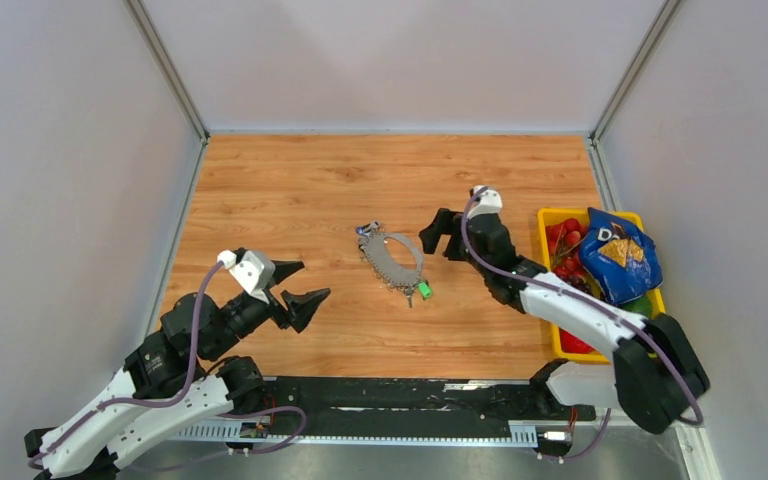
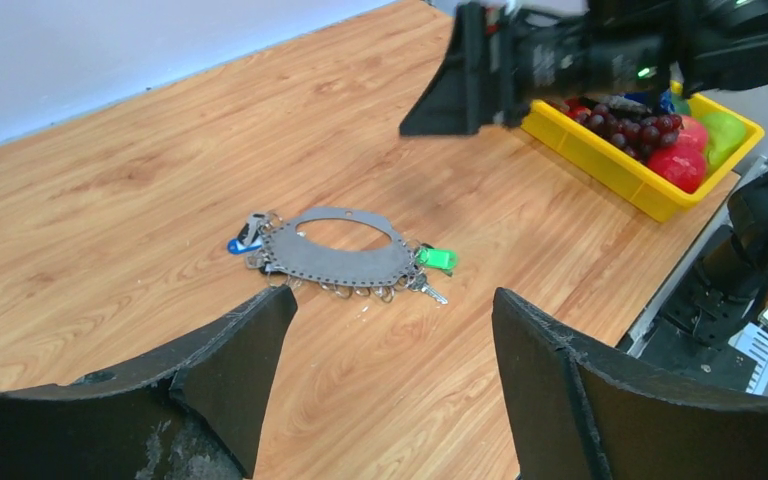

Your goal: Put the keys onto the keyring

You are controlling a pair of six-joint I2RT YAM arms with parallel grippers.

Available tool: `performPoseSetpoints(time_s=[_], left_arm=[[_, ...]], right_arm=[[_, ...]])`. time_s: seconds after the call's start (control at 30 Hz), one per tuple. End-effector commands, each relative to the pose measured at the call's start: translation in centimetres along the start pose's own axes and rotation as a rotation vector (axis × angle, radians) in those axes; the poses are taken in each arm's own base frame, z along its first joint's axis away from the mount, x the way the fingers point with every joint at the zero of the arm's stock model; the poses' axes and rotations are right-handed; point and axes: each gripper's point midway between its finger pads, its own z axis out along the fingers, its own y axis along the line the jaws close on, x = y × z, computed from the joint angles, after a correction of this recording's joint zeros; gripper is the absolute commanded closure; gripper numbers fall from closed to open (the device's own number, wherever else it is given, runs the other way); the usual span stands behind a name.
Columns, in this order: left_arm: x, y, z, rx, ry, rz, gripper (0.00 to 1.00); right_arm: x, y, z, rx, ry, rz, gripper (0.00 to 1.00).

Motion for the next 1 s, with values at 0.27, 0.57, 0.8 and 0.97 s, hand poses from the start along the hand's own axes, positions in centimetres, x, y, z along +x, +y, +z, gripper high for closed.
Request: performPoseSetpoints(time_s=[0.27, 0.57, 0.8, 0.97], left_arm=[[-1.1, 1.1, 0.2, -0.069, -0.018, -0.009, 0.0], [-2.8, 2.8, 0.3, -0.18, -0.021, -0.02, 0.0], [-5.0, 3.5, 1.6, -0.247, -0.014, -0.001, 0.0], [-6.0, 3.4, 4.1, -0.273, 0.003, 0.033, 0.0]], right_arm=[[-9.4, -1.8, -9.8, 0.141, -0.299, -0.105, 0.0], [-12.2, -2.4, -12.8, 0.227, -0.35, -0.082, 0.0], [-13.8, -1.0, -14.2, 0.218, -0.387, -0.086, 0.0], [-14.7, 1.7, -14.1, 0.166, -0.384, -0.109, 0.0]])
